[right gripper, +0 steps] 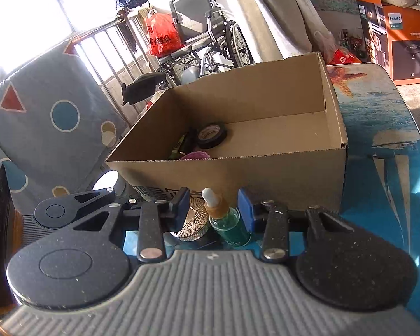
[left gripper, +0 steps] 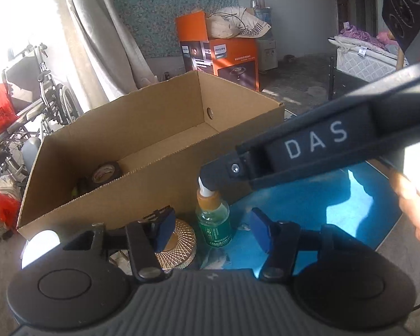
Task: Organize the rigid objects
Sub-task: 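Grasp the green dropper bottle by its body with the right gripper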
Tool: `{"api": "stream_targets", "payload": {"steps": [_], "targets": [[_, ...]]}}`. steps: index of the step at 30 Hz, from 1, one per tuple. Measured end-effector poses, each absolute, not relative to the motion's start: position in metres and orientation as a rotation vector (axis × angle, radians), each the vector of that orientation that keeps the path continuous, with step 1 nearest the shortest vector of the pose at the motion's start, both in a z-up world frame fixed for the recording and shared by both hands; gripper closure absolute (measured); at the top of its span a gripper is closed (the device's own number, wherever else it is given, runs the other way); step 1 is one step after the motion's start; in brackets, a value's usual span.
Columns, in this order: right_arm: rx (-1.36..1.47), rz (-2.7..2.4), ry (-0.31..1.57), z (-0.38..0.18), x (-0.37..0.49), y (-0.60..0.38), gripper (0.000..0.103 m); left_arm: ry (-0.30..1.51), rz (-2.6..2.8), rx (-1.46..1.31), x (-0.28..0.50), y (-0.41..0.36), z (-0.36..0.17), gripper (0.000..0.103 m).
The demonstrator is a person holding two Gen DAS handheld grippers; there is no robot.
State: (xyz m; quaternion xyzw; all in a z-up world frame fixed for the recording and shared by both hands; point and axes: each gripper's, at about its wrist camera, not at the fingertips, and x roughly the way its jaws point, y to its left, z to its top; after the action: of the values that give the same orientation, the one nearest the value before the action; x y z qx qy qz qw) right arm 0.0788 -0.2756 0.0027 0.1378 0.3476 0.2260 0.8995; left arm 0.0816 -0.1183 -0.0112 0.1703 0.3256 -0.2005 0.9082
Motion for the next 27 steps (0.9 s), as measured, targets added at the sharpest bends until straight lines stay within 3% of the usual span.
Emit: {"api": "stream_targets", "payload": {"steps": [6,12,27], "targets": [[0.248,0.487,0.751,-0.008,0.096,-0.262,0.078,0.701,-0.431,0.338,0.098,-0.119,-0.021,0.059],[0.227,0.509,0.753,-0.012,0.104,-0.257,0.085,0.713,-0.435,0.325,0.109,-0.119,-0.028,0.065],[0.214,0.451,0.788,-0.006,0.077,-0.281,0.088,0.734,-0.541,0.242,0.088,-0.127,-0.028,0.065]]}}
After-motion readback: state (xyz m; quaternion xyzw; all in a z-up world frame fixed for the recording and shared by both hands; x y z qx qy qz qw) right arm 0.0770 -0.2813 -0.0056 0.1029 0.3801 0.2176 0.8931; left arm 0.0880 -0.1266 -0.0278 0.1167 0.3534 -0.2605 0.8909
